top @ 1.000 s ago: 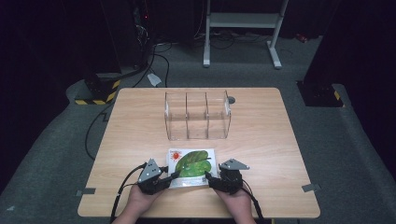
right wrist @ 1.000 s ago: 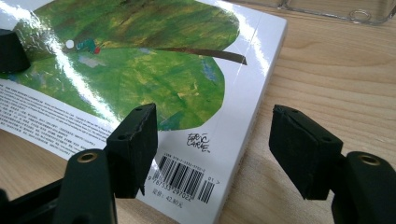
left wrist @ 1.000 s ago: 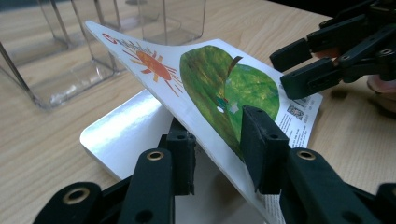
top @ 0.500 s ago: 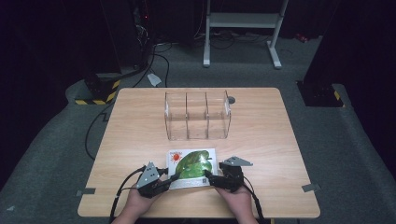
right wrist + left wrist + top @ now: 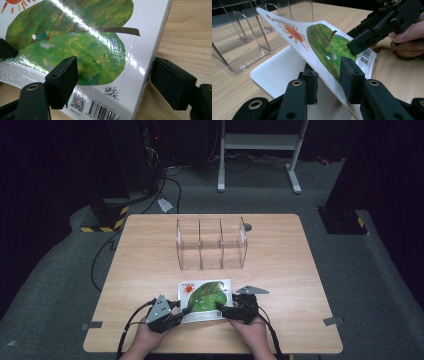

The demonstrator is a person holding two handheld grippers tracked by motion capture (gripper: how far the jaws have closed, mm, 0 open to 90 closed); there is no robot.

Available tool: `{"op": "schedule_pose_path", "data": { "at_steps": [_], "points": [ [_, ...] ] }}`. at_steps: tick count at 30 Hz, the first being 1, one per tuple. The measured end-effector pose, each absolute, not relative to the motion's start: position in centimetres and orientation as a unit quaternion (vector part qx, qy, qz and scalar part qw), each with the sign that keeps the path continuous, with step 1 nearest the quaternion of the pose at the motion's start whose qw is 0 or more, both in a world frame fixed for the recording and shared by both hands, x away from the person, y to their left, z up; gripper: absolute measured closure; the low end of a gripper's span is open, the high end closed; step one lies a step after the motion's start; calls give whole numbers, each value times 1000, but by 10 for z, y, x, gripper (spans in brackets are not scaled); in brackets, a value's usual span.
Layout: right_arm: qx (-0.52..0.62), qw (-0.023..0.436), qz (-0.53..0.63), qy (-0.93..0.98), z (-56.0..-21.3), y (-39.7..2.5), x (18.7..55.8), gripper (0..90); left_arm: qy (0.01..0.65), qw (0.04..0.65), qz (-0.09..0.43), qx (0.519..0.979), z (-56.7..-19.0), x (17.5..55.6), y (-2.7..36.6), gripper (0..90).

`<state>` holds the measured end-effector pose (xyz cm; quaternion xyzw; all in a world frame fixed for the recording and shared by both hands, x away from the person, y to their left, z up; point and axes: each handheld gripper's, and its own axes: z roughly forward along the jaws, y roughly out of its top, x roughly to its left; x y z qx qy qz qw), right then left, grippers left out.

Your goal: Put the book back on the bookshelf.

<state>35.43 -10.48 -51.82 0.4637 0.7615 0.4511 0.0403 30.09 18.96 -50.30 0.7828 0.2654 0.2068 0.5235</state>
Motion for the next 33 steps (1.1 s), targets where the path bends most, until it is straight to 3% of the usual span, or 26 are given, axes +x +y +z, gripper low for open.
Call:
{"op": "schedule_pose_path", "data": {
  "at_steps": [8, 33],
  "points": [
    [462, 10, 464, 756, -522, -106, 360, 226, 263, 523, 210, 783, -503, 301, 189, 676],
    [438, 132, 498, 737, -501, -116, 336, 441, 323, 516, 205, 766, -505, 307, 189, 699]
  ]
}}
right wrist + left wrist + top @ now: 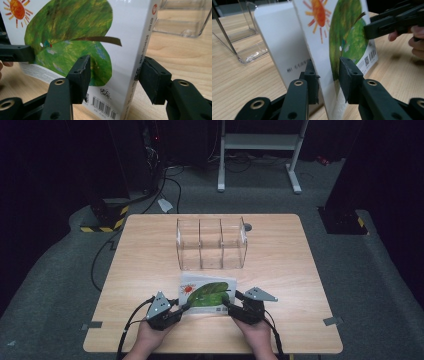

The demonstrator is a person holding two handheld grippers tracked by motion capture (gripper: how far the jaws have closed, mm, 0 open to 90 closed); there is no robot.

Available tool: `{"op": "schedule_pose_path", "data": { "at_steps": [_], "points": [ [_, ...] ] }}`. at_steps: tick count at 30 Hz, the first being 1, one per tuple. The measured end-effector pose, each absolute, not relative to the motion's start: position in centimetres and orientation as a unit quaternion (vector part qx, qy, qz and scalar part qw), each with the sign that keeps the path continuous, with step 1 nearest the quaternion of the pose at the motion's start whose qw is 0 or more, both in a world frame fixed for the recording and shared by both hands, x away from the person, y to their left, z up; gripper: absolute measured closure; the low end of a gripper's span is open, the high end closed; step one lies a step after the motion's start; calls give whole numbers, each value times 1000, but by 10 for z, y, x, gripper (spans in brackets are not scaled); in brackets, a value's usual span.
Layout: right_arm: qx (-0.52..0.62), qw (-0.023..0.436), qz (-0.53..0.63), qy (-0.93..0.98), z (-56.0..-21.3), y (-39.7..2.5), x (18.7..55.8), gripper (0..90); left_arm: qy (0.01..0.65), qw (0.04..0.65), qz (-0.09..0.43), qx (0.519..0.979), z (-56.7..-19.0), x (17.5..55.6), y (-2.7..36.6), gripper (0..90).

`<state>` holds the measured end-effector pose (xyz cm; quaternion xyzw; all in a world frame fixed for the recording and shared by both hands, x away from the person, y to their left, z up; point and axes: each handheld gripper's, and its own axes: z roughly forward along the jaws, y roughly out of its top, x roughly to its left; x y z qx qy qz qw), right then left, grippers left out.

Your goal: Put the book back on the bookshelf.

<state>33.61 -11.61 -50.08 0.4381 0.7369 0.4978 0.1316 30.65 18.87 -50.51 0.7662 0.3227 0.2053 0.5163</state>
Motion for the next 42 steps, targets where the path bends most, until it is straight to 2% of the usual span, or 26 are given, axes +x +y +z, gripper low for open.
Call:
{"op": "schedule_pose_path", "data": {
  "at_steps": [20, 33, 36, 42],
  "points": [
    [411, 176, 509, 736, -492, -120, 319, 452, 318, 491, 220, 781, -510, 308, 185, 670],
    [394, 177, 515, 740, -491, -124, 310, 444, 311, 465, 218, 800, -518, 306, 185, 649],
    [390, 172, 520, 740, -489, -124, 309, 402, 319, 472, 216, 793, -518, 305, 188, 622],
    [376, 167, 513, 753, -488, -122, 311, 320, 339, 476, 213, 783, -518, 305, 197, 486]
  ]
}}
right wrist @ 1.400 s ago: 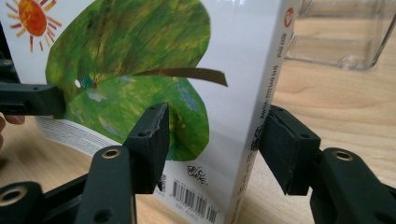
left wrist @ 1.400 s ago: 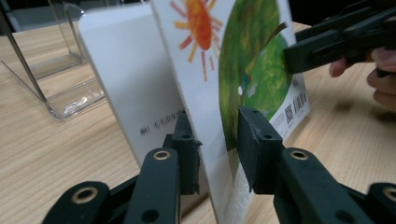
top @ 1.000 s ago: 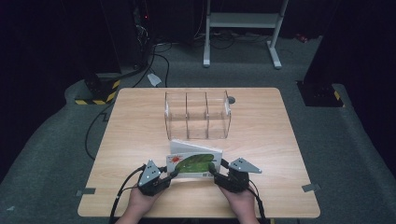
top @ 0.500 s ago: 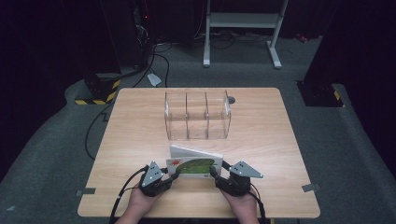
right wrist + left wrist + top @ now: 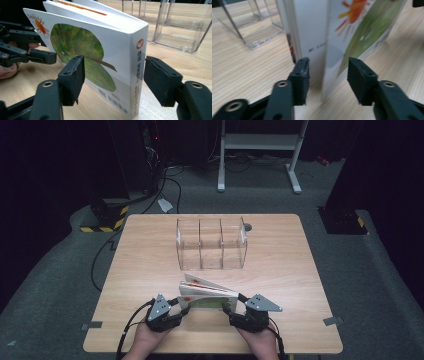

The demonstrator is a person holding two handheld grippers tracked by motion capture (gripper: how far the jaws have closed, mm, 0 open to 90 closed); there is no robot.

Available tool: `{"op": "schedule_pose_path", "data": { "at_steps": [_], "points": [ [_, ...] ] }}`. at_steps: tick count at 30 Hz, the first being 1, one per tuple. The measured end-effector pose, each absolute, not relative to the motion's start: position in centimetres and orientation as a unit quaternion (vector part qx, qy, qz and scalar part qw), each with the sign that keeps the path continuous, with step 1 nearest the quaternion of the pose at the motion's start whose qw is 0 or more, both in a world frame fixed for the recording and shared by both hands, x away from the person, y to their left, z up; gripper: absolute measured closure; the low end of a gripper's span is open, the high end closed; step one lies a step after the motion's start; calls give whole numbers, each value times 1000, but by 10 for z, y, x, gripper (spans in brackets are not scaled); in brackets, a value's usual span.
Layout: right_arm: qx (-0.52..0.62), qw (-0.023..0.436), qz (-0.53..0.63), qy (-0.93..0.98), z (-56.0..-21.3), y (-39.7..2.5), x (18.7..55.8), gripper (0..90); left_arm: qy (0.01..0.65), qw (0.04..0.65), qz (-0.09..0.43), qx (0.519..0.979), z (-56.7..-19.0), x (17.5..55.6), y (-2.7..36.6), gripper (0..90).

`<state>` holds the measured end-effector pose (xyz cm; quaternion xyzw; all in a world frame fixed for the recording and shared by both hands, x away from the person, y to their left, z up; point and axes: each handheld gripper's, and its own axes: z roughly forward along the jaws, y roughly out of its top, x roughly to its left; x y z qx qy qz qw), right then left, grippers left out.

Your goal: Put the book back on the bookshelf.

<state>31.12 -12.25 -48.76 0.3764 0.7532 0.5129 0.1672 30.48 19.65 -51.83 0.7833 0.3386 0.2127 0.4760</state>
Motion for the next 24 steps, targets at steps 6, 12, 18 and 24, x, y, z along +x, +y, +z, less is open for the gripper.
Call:
{"op": "schedule_pose_path", "data": {
  "at_steps": [6, 12, 18, 24],
  "points": [
    [361, 168, 513, 761, -486, -119, 318, 292, 355, 471, 217, 778, -521, 302, 205, 411],
    [345, 157, 521, 765, -484, -117, 327, 318, 367, 471, 227, 769, -518, 296, 216, 404],
    [325, 153, 524, 772, -479, -110, 332, 300, 383, 465, 238, 762, -516, 293, 226, 405],
    [324, 159, 526, 770, -477, -108, 334, 376, 407, 438, 248, 762, -519, 293, 229, 407]
  ]
}}
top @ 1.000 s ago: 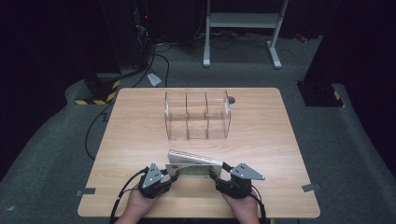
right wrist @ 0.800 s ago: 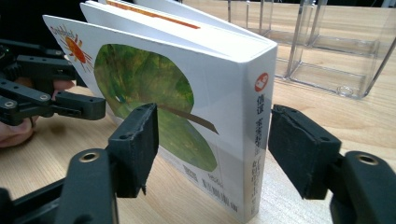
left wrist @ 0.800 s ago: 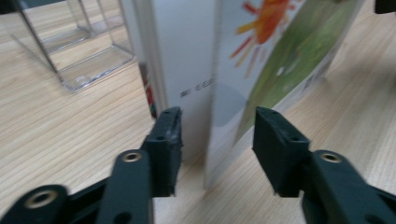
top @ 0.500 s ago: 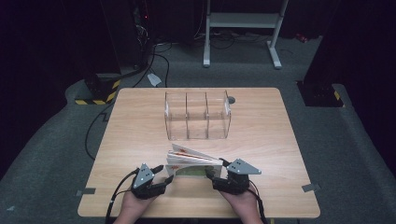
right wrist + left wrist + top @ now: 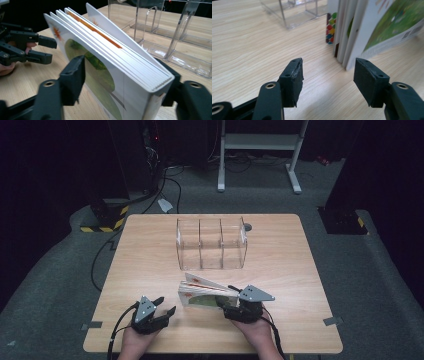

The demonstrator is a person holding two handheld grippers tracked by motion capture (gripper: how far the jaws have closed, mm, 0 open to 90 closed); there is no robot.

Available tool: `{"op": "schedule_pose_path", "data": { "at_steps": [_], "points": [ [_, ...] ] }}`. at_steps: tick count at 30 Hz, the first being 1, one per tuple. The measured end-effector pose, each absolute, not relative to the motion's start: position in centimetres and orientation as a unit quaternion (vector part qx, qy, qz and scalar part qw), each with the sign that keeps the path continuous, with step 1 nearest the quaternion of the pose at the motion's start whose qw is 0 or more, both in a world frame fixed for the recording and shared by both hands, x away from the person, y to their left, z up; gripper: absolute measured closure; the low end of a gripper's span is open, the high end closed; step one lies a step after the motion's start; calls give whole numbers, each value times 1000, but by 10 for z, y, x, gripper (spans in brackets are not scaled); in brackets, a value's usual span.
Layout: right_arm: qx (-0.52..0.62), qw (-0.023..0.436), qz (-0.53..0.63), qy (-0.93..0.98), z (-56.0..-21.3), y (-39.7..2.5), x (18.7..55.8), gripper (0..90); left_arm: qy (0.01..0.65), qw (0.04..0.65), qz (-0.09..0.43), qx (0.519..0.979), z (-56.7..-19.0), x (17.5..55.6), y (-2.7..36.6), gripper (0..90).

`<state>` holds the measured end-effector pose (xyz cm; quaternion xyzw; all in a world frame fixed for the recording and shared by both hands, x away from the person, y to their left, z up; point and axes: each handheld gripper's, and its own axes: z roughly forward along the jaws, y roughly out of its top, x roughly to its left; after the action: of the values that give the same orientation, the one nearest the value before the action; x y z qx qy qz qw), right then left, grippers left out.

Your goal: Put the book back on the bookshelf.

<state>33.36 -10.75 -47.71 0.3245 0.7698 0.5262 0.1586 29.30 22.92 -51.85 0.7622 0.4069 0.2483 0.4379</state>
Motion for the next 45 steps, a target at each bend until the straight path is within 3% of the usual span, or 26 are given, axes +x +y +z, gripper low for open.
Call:
{"op": "schedule_pose_path", "data": {
  "at_steps": [12, 22, 31, 45],
  "points": [
    [320, 156, 532, 768, -477, -108, 330, 450, 428, 403, 271, 762, -518, 296, 232, 409],
    [306, 156, 539, 769, -478, -105, 322, 553, 462, 355, 251, 773, -524, 306, 238, 374],
    [284, 165, 537, 777, -477, -97, 313, 738, 459, 347, 258, 776, -523, 310, 237, 368],
    [281, 221, 531, 768, -467, -102, 297, 754, 494, 344, 258, 756, -521, 325, 253, 364]
  ]
}}
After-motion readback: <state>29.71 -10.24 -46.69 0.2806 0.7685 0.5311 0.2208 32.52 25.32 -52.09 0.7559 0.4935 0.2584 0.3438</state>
